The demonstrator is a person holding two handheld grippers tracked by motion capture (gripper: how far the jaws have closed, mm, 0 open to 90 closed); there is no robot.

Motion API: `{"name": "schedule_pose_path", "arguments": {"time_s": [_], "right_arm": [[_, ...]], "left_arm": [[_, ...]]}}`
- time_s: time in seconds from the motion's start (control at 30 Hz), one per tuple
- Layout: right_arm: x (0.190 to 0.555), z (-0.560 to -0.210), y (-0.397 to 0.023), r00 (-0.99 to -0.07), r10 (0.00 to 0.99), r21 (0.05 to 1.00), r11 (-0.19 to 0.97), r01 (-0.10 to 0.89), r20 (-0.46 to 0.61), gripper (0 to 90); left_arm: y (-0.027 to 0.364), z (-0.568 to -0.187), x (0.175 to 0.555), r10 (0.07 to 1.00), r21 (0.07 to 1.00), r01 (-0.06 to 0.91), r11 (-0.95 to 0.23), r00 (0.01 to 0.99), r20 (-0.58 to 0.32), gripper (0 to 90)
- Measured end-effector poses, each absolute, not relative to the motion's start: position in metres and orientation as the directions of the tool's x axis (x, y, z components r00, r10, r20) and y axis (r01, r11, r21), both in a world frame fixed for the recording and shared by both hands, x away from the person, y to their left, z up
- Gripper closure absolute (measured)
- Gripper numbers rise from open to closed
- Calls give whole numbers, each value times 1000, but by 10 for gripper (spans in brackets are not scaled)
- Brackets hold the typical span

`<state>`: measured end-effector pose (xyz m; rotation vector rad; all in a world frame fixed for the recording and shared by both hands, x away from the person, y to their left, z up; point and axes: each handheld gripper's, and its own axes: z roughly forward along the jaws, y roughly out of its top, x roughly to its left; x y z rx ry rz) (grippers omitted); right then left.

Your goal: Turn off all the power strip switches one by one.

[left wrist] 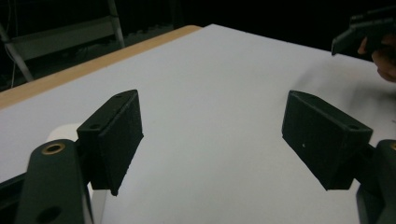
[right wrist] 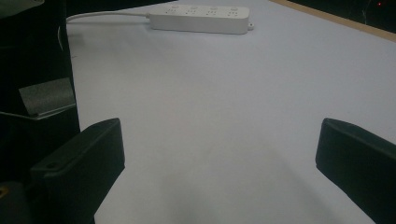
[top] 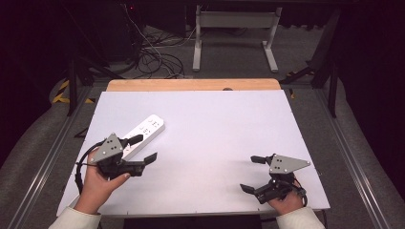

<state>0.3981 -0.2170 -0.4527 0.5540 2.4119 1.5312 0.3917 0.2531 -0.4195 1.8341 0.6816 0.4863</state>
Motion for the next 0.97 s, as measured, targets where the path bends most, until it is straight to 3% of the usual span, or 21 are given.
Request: {"name": "schedule_pose_path", "arguments": {"time_s": [0.27, 0.5, 0.7, 0.87, 0.97], "right_arm": [[397, -452, -217, -905, 425, 905, 382, 188, 9, 20], [397, -452, -217, -906, 422, 906, 380, 187, 10, 20], [397, -453, -218, -906, 424, 907, 375, 191, 16, 19], [398, -453, -217, -906, 424, 905, 379, 193, 16, 19], [399, -453, -218, -904, 427, 905, 378, 196, 18, 19]], "left_arm": [[256, -448, 377, 618, 936, 230, -267, 786, -17, 148], [257, -474, 365, 587, 912, 180, -367, 806, 77, 138], [255, -484, 360, 583, 908, 239, -344, 812, 7, 132], [252, -485, 364, 588, 900, 341, -271, 799, -126, 121], [254, -484, 365, 589, 907, 316, -278, 802, -98, 114]]}}
